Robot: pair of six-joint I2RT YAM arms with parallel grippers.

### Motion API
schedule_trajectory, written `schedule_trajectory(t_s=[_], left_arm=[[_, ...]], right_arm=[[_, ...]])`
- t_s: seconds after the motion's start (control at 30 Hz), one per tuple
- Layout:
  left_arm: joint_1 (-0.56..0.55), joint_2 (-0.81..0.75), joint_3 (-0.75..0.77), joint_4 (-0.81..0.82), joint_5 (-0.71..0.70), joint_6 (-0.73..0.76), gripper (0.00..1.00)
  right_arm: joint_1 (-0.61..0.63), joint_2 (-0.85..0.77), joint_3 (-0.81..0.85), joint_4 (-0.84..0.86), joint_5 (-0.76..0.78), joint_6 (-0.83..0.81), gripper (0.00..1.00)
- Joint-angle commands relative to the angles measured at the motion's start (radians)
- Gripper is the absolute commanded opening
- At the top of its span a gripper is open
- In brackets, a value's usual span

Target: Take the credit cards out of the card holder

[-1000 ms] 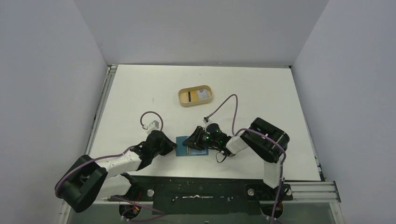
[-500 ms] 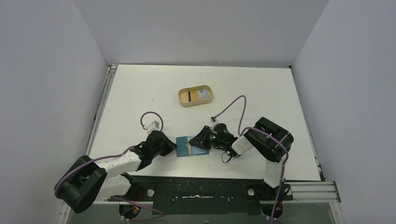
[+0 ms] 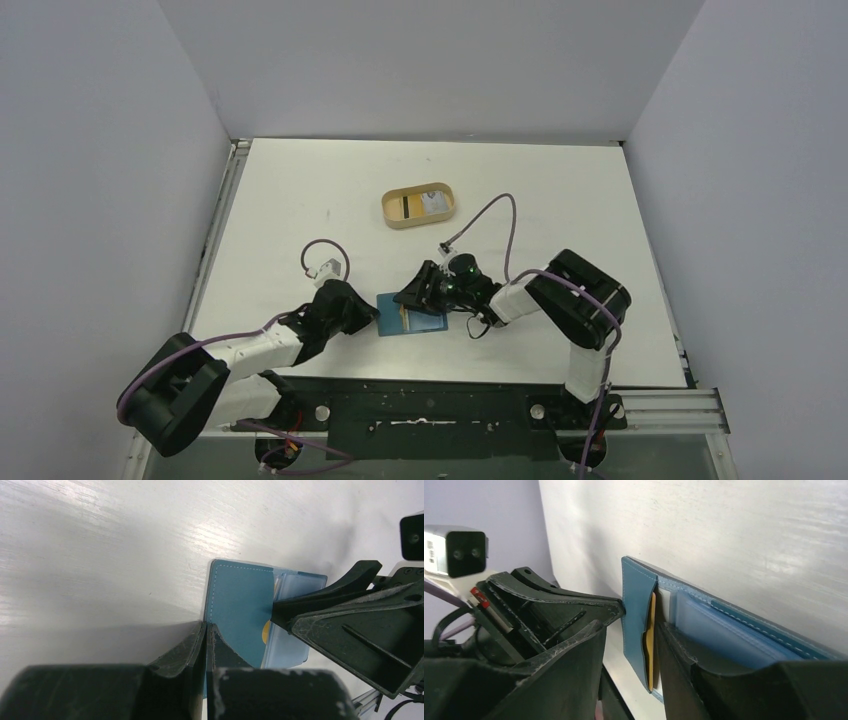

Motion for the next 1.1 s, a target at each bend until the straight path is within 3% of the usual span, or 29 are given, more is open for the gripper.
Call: schedule_trajectory(t_s=[0.0, 0.13, 0.23, 0.37, 0.5, 0.93, 1.07], left_arm=[[-0.006, 0.028, -0.021, -0.097, 0.001, 0.018, 0.00], [-0.006, 0.025, -0.024, -0.097, 0.001, 0.017, 0.00], [-0.006, 0.025, -0.024, -0.097, 0.000, 0.017, 0.00], [-0.005, 0.023, -0.025, -0.097, 0.001, 0.015, 0.00], [-0.006, 0.024, -0.024, -0.097, 0.003, 0.017, 0.00], [-0.006, 0.019, -0.025, -0.103, 0.003, 0.017, 0.00], [-0.006, 0.017, -0.025, -0.102, 0.003, 0.017, 0.00]], right_arm=[[0.020, -0.064, 0.075, -0.355, 0.033, -0.172, 0.44], [0.030, -0.088, 0.134, -0.537, 0.046, -0.263, 0.44], [0.031, -0.084, 0.134, -0.557, 0.030, -0.268, 0.43], [0.027, -0.087, 0.107, -0.506, 0.014, -0.250, 0.39], [0.017, -0.071, 0.072, -0.390, 0.002, -0.206, 0.23], [0.024, -0.002, 0.082, -0.256, -0.022, -0.133, 0.22], [0.022, -0.004, 0.072, -0.245, -0.025, -0.125, 0.14]])
